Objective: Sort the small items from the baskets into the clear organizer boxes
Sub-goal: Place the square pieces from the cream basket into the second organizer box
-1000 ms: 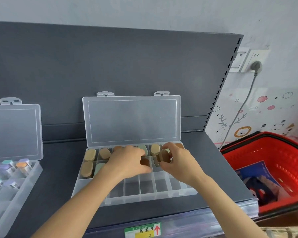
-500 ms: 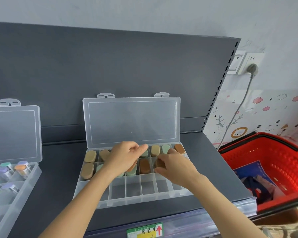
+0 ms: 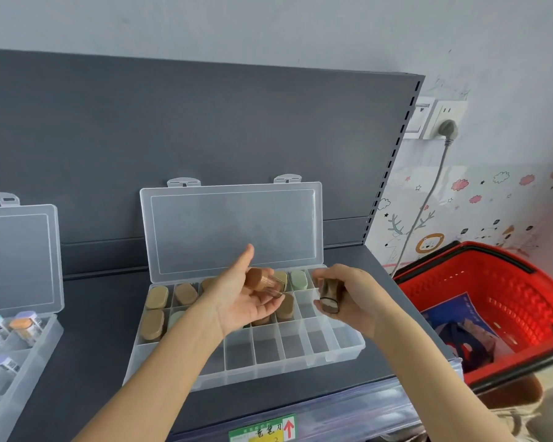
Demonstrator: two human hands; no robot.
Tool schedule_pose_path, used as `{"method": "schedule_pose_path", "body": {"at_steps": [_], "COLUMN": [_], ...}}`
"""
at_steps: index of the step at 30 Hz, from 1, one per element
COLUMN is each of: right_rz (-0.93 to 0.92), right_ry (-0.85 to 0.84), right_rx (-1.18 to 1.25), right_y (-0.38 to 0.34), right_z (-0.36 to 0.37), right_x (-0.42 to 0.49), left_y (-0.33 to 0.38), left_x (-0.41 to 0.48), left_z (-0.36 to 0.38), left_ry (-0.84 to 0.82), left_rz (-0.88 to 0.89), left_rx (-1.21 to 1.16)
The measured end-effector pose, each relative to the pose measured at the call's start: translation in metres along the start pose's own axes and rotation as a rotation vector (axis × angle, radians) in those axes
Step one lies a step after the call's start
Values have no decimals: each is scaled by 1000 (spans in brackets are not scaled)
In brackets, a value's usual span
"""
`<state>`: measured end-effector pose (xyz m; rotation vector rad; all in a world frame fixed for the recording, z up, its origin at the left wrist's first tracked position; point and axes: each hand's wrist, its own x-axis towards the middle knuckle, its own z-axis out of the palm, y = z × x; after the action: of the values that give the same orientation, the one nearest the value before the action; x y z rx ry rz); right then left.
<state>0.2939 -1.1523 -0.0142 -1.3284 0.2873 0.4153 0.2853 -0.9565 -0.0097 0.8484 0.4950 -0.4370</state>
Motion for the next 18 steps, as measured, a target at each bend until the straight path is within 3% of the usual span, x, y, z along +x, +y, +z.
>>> {"method": "schedule_pose_path", "body": {"at_steps": [4,9,14,18], "right_rz": [-71,-82,-122,-165], "right_ry": [-63,-33,25,77], "right_rx": [24,23,-45,-79], "right_y": [-1,-1,2,5], "right_z": [-5,-10,-17,-26], "right_x": [-6,-10,-11,-9], "left_y": [-1,-6,-18,-27], "left_x": [2,4,12,15], "left_z": [2,5,12,24], "left_ry": [-123,-47,117,20], "left_rz": [113,236,492,676], "left_rx": [229,463,1076,1321]}}
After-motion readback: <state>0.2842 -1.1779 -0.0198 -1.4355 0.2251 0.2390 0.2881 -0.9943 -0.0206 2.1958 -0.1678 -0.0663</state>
